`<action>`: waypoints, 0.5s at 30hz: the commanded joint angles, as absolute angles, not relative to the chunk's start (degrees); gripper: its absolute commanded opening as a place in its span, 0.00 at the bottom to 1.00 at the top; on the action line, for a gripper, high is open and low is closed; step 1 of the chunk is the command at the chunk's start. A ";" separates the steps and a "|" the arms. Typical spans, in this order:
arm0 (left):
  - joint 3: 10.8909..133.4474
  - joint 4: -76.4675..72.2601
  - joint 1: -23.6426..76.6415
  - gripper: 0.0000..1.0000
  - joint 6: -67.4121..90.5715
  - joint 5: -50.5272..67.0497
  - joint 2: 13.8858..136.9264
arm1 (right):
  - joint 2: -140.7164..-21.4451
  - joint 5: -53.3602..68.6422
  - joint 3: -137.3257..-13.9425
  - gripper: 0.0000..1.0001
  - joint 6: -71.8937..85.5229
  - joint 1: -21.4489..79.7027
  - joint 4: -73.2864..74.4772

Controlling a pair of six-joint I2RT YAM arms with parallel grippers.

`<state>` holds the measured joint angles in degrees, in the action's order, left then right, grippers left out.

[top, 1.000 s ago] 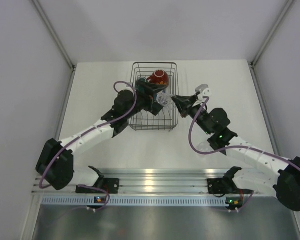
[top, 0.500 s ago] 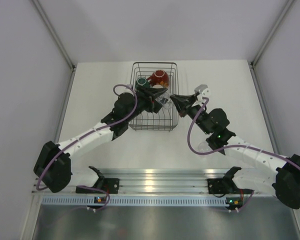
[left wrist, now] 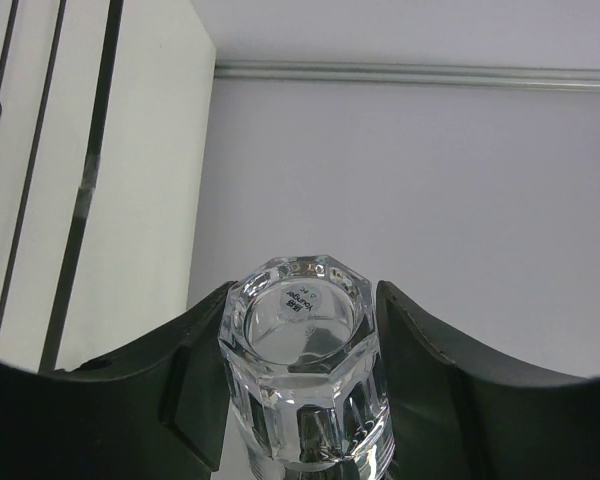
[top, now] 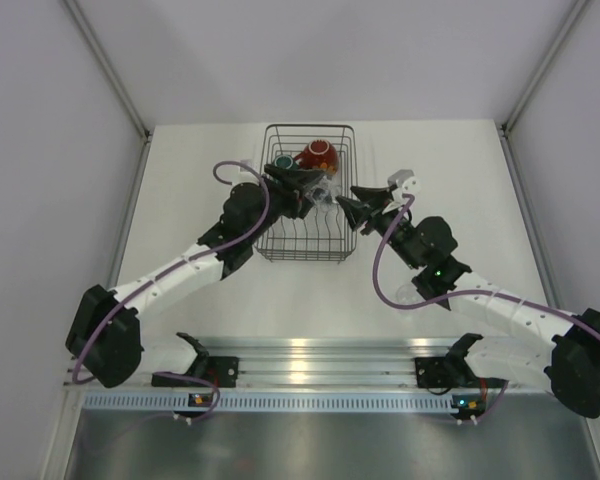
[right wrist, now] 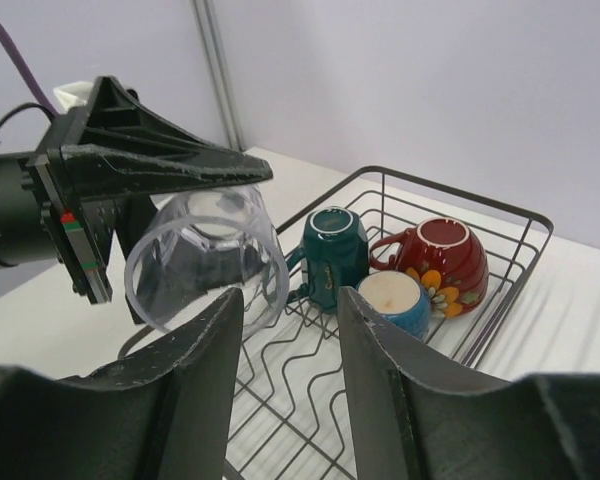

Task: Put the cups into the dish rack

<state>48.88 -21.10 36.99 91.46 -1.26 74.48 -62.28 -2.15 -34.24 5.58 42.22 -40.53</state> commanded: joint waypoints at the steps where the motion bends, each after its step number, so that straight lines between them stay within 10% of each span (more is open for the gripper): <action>1: 50.19 -28.38 36.12 0.00 81.77 -6.58 69.97 | -61.44 -3.25 -35.68 0.43 4.92 42.71 -40.96; 15: 45.88 -20.14 36.65 0.00 35.99 -19.68 60.20 | -57.30 -7.73 -30.67 0.45 5.10 42.63 -38.85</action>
<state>46.50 -24.36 36.18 52.82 -16.45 59.59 -58.78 -6.13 -30.76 5.52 42.22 -38.74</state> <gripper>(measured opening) 0.591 0.449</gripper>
